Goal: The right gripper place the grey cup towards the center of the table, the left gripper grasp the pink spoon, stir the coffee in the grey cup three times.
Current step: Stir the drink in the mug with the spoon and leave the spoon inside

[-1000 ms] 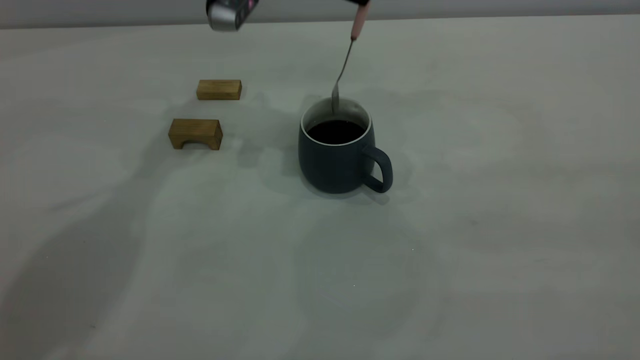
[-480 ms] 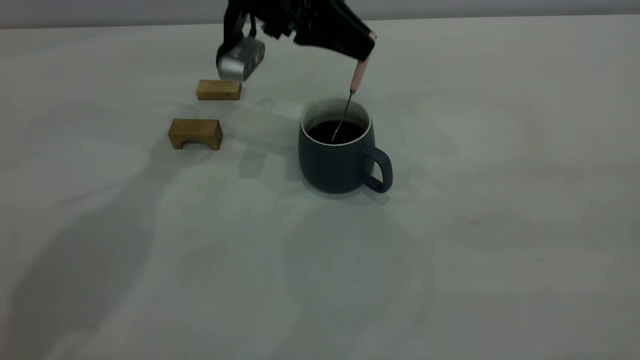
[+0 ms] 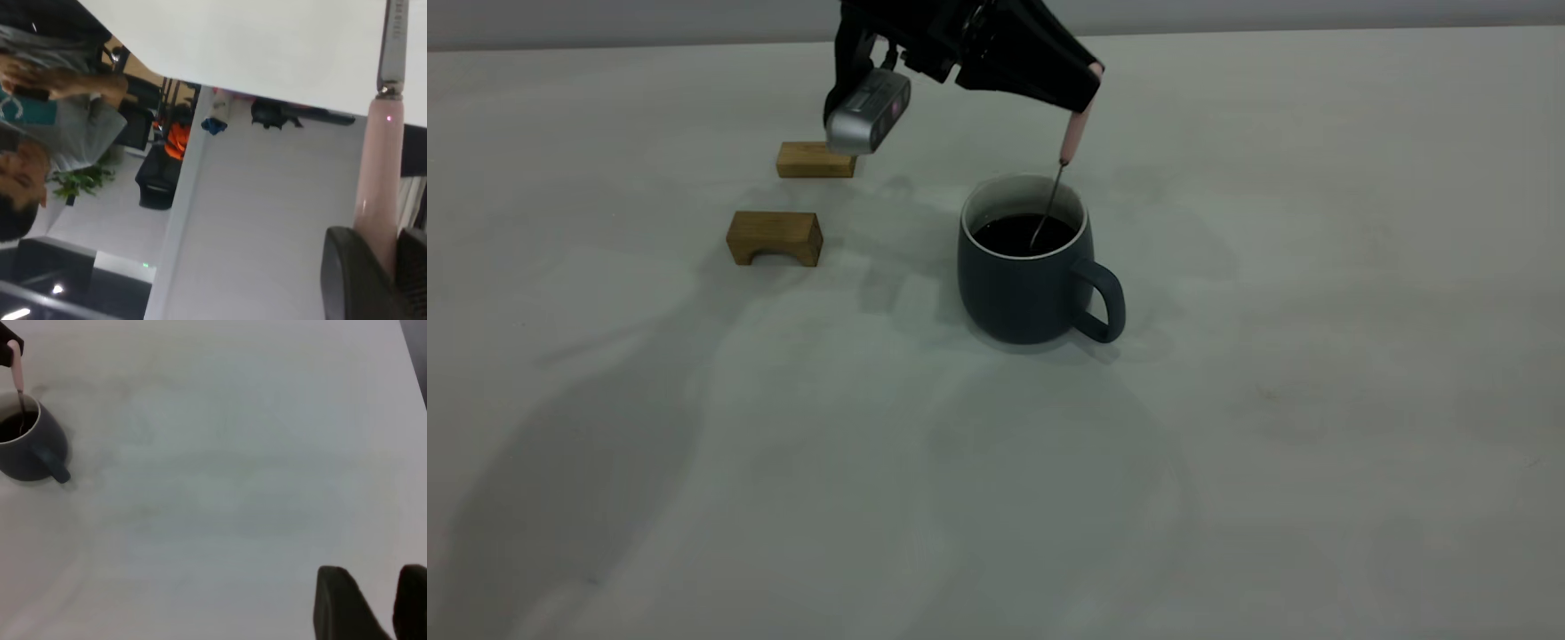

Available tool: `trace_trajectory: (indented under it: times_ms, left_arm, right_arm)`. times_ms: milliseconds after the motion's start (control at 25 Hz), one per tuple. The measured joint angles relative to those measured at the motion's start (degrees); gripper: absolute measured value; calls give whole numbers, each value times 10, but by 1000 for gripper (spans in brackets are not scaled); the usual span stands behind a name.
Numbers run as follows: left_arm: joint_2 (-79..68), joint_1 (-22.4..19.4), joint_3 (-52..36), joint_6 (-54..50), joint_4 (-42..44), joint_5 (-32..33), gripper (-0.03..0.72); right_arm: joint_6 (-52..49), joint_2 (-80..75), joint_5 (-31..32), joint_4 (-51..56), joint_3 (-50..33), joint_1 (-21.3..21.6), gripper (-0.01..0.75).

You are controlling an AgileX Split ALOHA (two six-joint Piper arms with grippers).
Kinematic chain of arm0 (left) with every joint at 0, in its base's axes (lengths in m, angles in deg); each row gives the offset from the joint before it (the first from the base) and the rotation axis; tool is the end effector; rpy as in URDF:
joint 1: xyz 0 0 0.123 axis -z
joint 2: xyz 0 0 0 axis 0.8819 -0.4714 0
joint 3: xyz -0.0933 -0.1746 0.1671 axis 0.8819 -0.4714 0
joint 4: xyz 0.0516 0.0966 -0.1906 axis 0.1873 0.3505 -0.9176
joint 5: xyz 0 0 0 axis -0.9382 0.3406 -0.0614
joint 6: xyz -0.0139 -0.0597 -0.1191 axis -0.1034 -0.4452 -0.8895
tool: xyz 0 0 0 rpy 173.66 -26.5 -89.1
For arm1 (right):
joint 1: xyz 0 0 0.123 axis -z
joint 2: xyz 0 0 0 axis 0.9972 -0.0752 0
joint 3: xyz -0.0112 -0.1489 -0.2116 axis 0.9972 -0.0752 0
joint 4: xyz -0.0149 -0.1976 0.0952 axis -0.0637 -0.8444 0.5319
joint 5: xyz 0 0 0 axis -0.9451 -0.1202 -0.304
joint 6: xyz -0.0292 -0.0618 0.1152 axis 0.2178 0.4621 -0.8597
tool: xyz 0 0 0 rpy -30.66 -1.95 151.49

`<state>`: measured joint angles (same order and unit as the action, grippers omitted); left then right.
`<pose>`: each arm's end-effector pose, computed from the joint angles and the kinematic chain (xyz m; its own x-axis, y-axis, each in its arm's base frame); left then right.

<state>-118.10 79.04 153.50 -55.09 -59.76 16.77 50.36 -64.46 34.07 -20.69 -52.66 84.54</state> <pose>0.4075 -0.2460 0.0615 0.1056 -0.4982 0.8606 -0.9896 0.0327 0.1404 0.0309 0.0013 0.2248 -0.5567 -0.0207 -0.8305 -0.0298 0.9995 -0.0049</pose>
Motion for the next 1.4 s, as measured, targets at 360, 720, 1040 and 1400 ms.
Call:
trace_trajectory:
  times_ms: [360, 720, 1040, 1400]
  left_arm:
    - [0, 12, 0, -81, 21, 0, 172]
    - [0, -1, 0, -11, 63, -27, 172]
    - [0, 21, 0, -26, 14, -24, 172]
    - [0, 6, 0, -116, 99, -10, 172]
  right_arm:
    - [0, 0, 0, 0, 0, 0, 238]
    - [0, 0, 0, 0, 0, 0, 238]
    - [0, 0, 0, 0, 0, 0, 238]
    - [0, 0, 0, 0, 0, 0, 238]
